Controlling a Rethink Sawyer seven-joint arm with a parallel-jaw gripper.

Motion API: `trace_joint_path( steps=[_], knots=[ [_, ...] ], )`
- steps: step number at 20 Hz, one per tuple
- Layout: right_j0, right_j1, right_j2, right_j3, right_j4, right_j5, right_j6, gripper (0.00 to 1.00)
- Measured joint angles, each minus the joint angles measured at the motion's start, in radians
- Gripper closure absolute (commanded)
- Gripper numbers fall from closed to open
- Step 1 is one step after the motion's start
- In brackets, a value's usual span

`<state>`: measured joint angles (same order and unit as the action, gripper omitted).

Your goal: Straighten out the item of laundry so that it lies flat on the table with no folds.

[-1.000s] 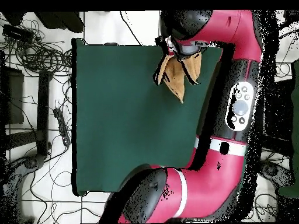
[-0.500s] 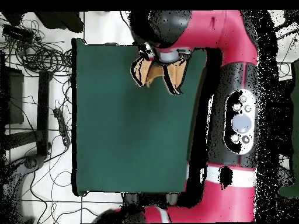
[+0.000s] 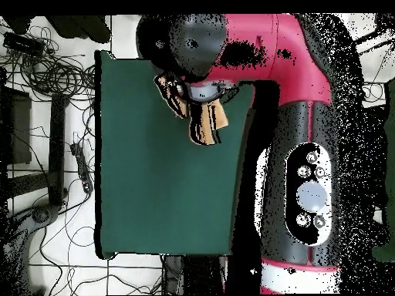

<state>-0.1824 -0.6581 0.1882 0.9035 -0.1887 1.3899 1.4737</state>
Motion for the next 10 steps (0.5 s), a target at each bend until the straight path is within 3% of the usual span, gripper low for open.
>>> trace_joint_path(
  steps=[10],
  knots=[
    [0.0, -0.034, -0.024, 0.056, 0.066, 0.0, 0.0, 1.0]
  ],
)
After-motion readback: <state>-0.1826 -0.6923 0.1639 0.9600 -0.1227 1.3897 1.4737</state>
